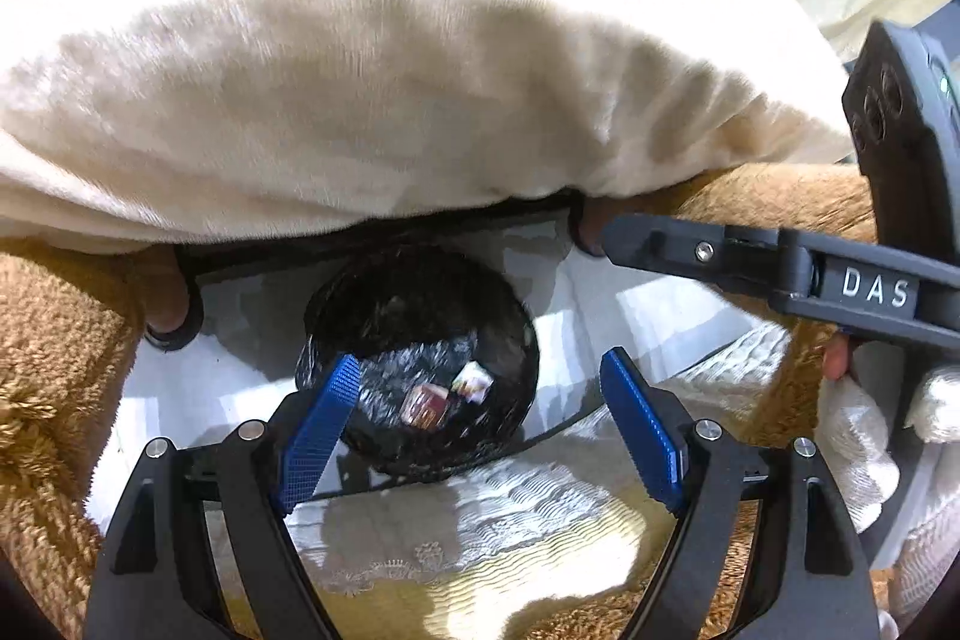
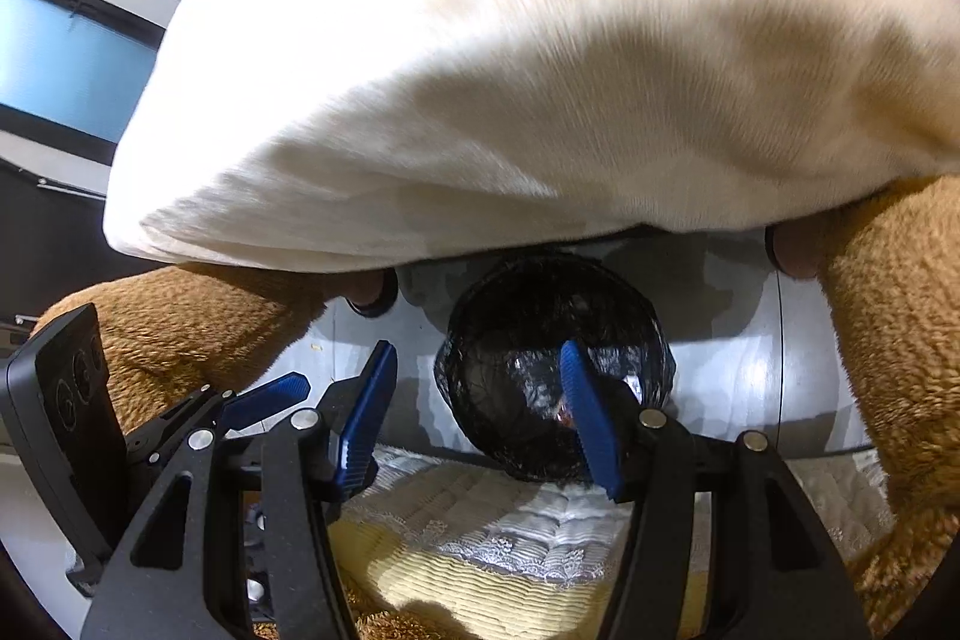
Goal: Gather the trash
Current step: 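Raise both open tools back toward the trash pile on the bed, then grasp the clear plastic cup with the left tool while the right tool grasps the white packet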
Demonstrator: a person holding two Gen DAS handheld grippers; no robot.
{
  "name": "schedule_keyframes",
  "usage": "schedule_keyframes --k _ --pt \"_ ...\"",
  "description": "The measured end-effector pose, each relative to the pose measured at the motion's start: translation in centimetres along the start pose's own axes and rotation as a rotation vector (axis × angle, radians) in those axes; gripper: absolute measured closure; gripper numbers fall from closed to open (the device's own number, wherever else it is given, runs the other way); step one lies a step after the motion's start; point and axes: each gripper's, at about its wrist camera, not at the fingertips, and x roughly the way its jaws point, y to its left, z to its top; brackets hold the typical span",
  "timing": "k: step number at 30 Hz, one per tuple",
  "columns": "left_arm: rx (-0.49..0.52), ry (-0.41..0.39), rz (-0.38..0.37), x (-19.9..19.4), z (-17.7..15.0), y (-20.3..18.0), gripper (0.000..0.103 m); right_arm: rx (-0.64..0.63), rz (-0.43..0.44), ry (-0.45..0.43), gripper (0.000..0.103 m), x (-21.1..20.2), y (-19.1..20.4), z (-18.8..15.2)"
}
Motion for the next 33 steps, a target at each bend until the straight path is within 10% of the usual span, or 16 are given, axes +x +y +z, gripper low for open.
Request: schedule_keyframes --k 11,20,33 --pt "0.007 -0.257 -0.058 -6.4 1.7 0.9 0.022 -0.193 0.084 -0.233 0.045 -6.9 2.1 1.0" --pt "0.019 -0.362 -0.044 -9.8 6.2 2.0 0.018 -0.317 0.056 -0.339 0.045 -12.0 2.3 8.6" --pt "0.09 -0.429 0.059 -11.1 13.5 2.4 0.006 -0.329 0.131 -0.378 0.005 -11.9 2.6 20.9"
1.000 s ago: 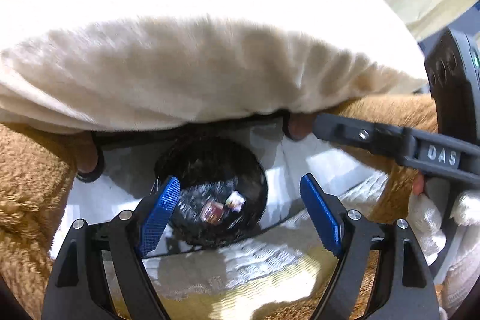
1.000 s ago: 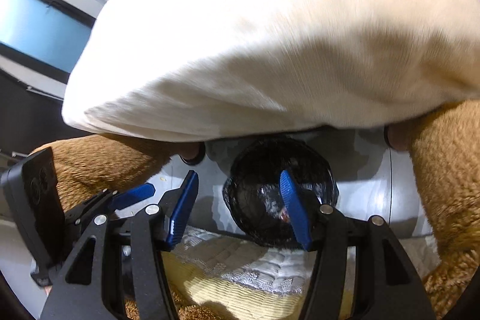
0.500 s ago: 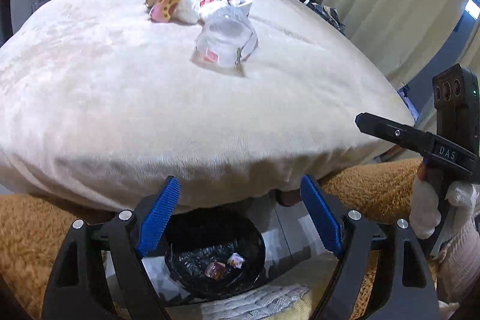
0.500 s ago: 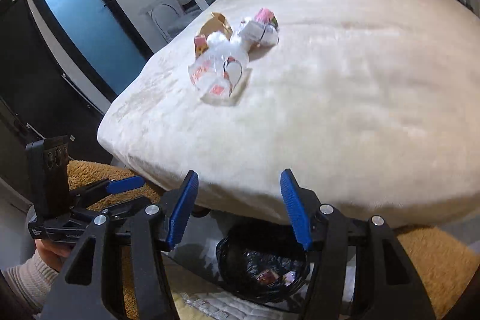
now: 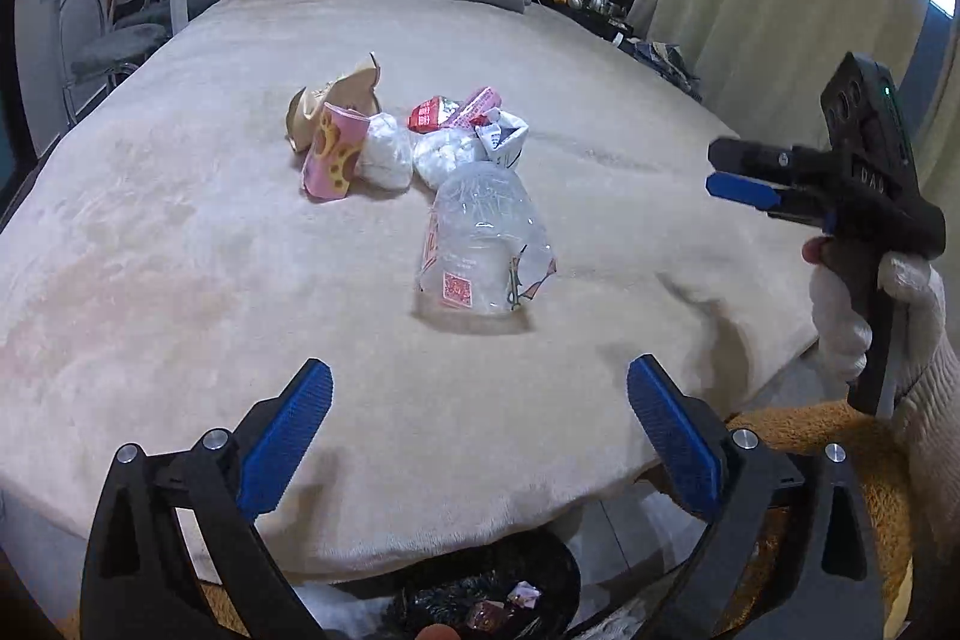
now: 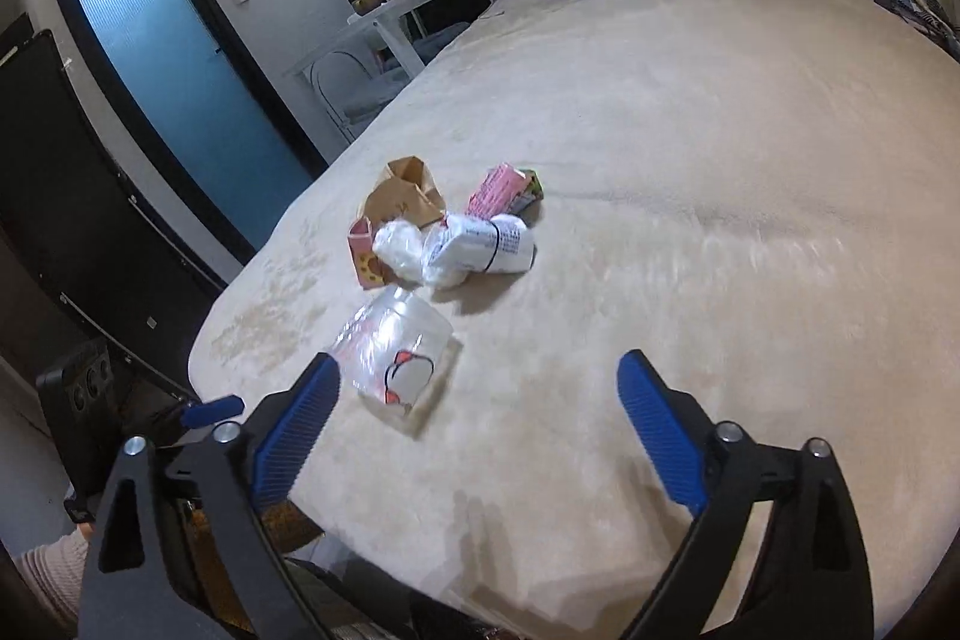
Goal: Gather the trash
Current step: 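Grasp the clear plastic cup with the left tool while the right tool grasps the white packet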
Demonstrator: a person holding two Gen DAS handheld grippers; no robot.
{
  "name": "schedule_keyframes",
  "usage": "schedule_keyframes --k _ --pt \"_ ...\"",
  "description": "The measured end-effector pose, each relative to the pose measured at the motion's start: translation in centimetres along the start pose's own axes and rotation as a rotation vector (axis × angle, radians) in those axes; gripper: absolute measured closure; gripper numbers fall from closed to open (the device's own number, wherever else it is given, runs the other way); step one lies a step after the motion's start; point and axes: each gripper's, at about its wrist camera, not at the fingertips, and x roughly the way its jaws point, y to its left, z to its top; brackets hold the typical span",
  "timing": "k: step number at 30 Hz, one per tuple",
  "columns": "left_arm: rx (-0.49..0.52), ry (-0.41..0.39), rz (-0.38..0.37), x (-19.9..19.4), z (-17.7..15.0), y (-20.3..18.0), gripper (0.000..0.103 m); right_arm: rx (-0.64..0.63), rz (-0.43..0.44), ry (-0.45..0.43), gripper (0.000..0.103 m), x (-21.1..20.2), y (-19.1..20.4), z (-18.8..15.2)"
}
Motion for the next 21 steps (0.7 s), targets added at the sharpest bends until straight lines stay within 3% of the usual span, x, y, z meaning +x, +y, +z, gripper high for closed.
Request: schedule_keyframes --k 3,12,21 --pt "0.015 0.023 0.0 1.4 1.1 -0.1 0.006 -0.014 -0.013 0.016 0.005 2.2 -0.5 1.4" --pt "0.081 0.057 0.012 5.3 4.9 -1.5 0.006 0.003 0.097 0.116 0.005 9.7 -2.5 3.8" --pt "0.097 0.14 -0.011 8.2 6.3 -1.6 0.006 0.016 0.171 0.162 0.005 14.9 -3.4 5.5"
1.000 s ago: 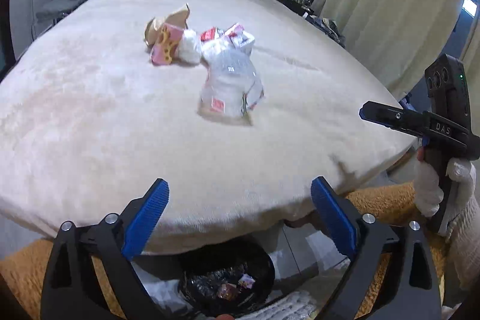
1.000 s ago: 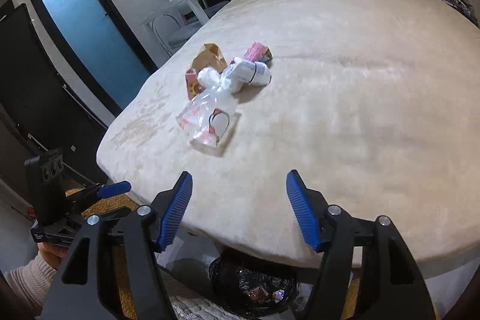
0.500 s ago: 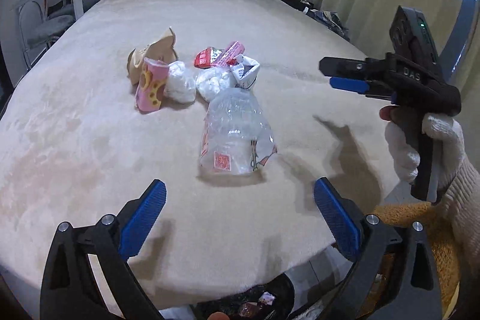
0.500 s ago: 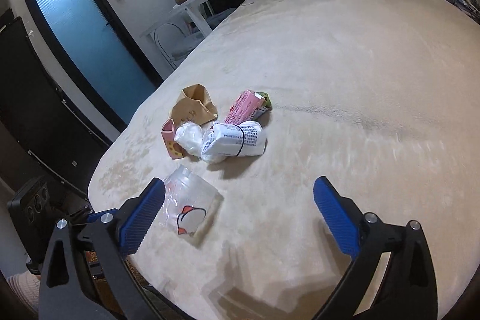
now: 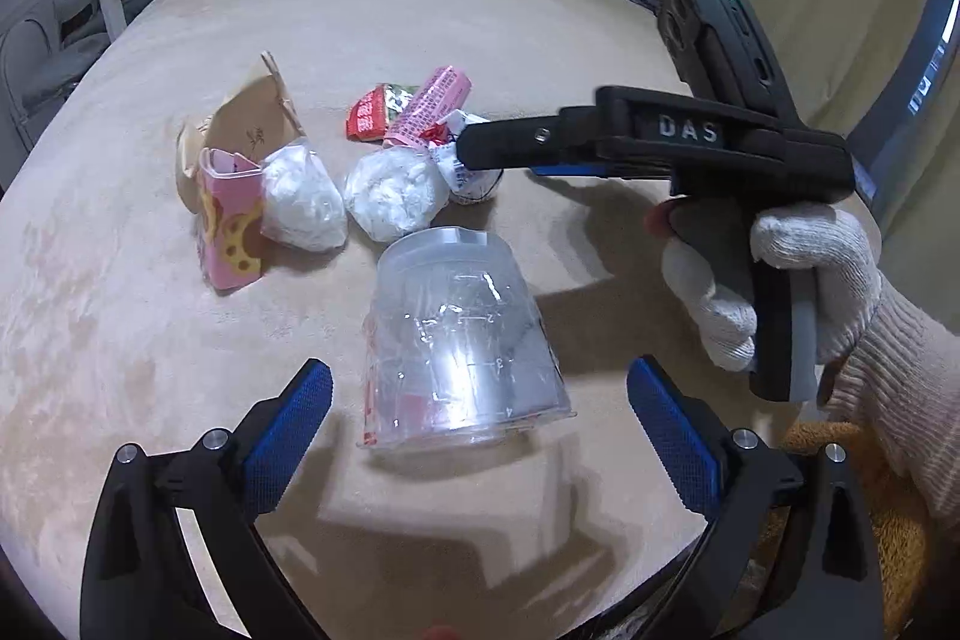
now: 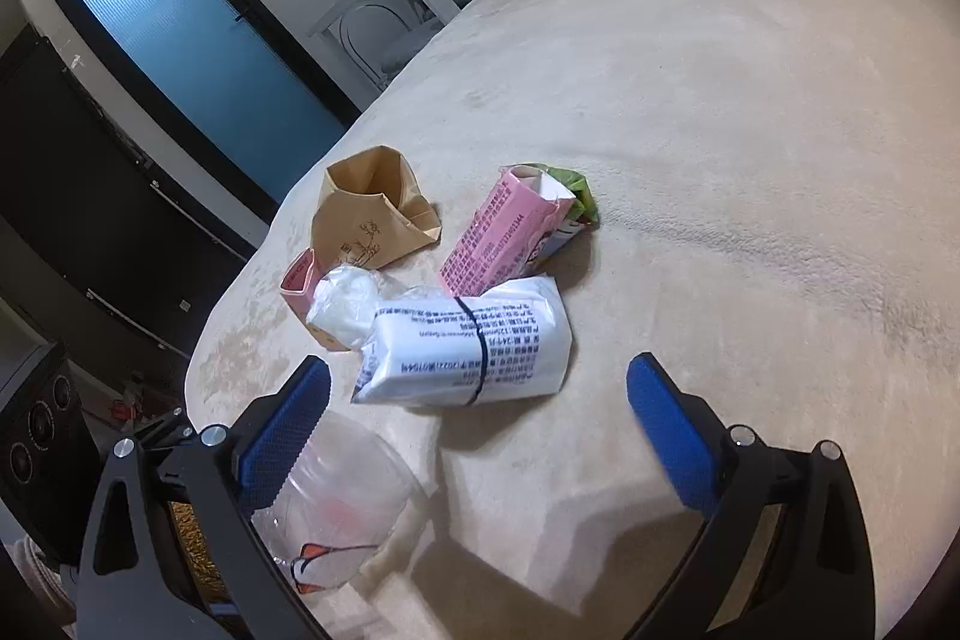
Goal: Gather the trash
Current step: 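Grasp the clear plastic cup with the left tool while the right tool grasps the white packet, then carry the clear cup and white packet down over the black bin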
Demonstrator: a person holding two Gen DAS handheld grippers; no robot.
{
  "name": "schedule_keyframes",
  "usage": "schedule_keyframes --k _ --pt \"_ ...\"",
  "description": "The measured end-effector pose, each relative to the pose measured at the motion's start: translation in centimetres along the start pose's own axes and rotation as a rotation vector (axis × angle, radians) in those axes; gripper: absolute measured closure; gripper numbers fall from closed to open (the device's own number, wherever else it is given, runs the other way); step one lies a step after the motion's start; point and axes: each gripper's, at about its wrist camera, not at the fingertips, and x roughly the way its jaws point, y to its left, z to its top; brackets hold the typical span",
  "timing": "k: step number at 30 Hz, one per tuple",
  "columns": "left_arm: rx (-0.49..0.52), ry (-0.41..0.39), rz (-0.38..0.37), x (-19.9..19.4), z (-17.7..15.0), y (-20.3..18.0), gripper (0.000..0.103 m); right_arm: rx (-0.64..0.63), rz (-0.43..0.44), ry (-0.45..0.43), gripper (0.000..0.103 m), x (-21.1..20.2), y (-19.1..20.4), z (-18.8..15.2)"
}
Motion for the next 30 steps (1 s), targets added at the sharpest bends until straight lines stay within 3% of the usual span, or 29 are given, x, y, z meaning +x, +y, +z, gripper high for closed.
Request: schedule_keyframes --k 7,9,12,17,30 --pt "-0.005 0.026 0.013 1.1 0.8 0.4 0.008 -0.002 0.089 -0.005 0.006 0.9 -0.8 1.1" --pt "-0.018 0.033 0.017 1.2 0.9 0.7 0.01 -0.018 0.086 0.001 0.015 1.1 -0.7 1.2" --pt "-0.02 0.075 -0.001 1.9 0.9 1.2 0.032 -0.019 0.089 0.002 0.026 1.5 -0.6 1.1" --pt "0.017 0.053 0.015 1.4 0.5 0.8 0.032 -0.038 0.078 -0.009 0.031 1.1 0.4 0.8" --pt "-0.046 -0.047 0.009 -2.1 -1.3 1.6 0.033 -0.023 -0.003 -0.101 0.032 -4.3 1.8 -1.5"
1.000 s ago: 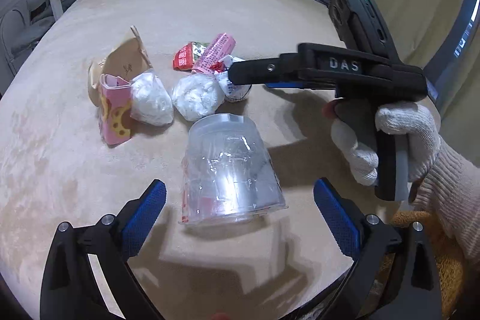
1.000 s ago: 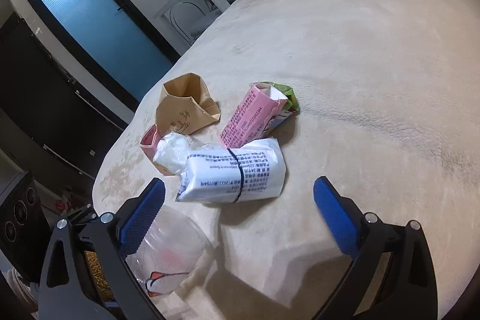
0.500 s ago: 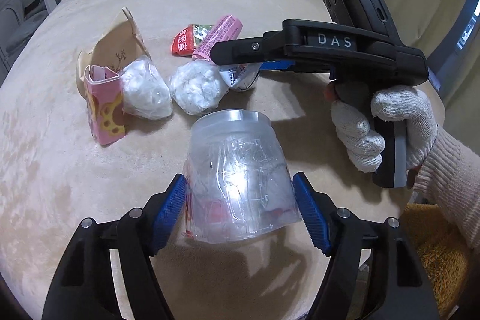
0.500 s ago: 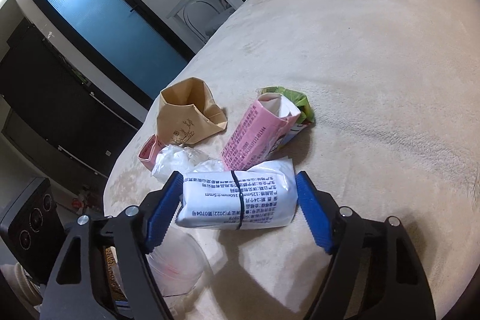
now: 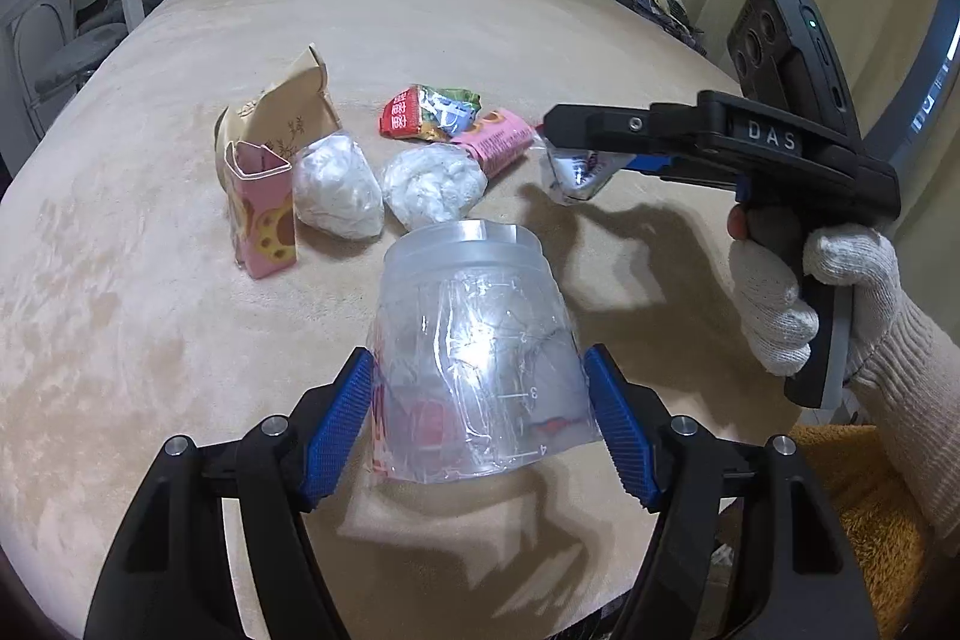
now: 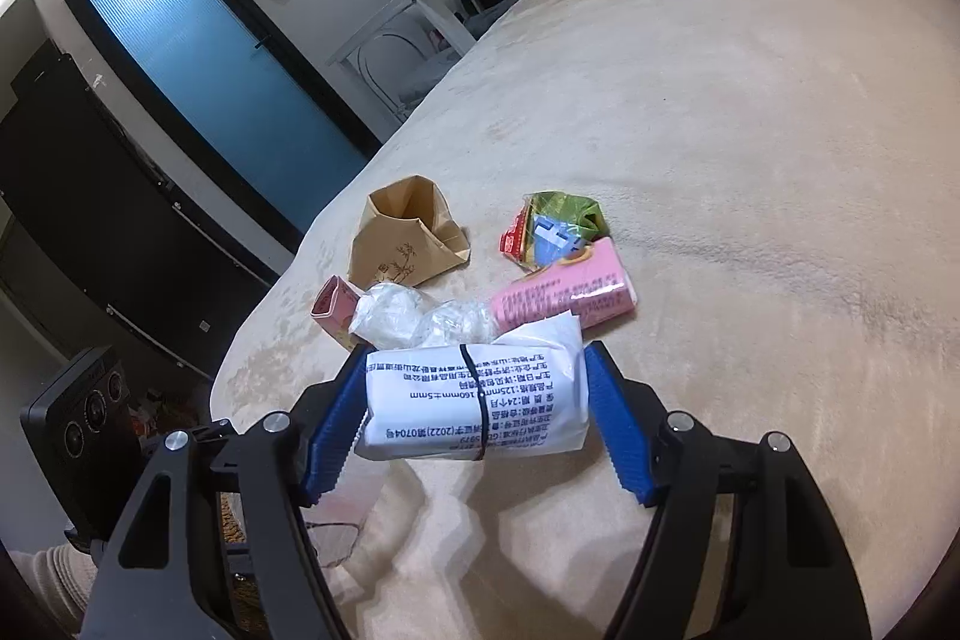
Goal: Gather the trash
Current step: 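Carry the clear cup and white packet down over the black bin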
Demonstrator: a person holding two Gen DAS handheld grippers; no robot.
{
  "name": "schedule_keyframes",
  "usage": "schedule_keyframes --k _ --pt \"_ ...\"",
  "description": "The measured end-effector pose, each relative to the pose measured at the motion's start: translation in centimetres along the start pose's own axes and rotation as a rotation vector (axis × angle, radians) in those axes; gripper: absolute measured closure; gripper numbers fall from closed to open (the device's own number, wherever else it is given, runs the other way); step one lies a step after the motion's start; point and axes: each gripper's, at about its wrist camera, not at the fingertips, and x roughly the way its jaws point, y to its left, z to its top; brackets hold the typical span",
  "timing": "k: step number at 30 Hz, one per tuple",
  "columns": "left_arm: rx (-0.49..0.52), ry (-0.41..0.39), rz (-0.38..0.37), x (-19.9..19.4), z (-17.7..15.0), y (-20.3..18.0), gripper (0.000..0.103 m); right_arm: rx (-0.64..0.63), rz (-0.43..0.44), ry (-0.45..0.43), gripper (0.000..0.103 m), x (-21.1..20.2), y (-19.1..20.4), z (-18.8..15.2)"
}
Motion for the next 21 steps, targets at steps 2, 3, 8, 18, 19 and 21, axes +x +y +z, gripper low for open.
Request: schedule_keyframes --k 2,3,8,18,19,21 --pt "-0.001 -0.022 0.0 -0.7 -0.2 0.0 0.033 0.008 -0.028 -0.015 0.032 -1.0 0.2 -0.3" --pt "-0.006 -0.032 -0.003 -1.0 -0.4 0.1 0.033 0.012 -0.043 -0.023 0.032 -1.5 0.3 -0.5" --pt "-0.03 -0.074 -0.012 -2.2 -1.3 0.5 0.033 0.021 -0.099 -0.061 0.032 -3.8 1.1 -1.6" --pt "-0.041 -0.141 -0.07 -4.3 -4.1 -0.5 0.033 0.027 -0.141 -0.115 0.032 -8.3 4.0 -6.1" --pt "-0.039 -0.148 -0.075 -4.6 -4.5 -0.7 0.033 0.028 -0.144 -0.121 0.032 -8.7 4.5 -6.6" --pt "-0.033 -0.161 -0.081 -5.0 -5.3 -1.1 0.033 0.028 -0.145 -0.133 0.032 -9.3 5.3 -7.8"
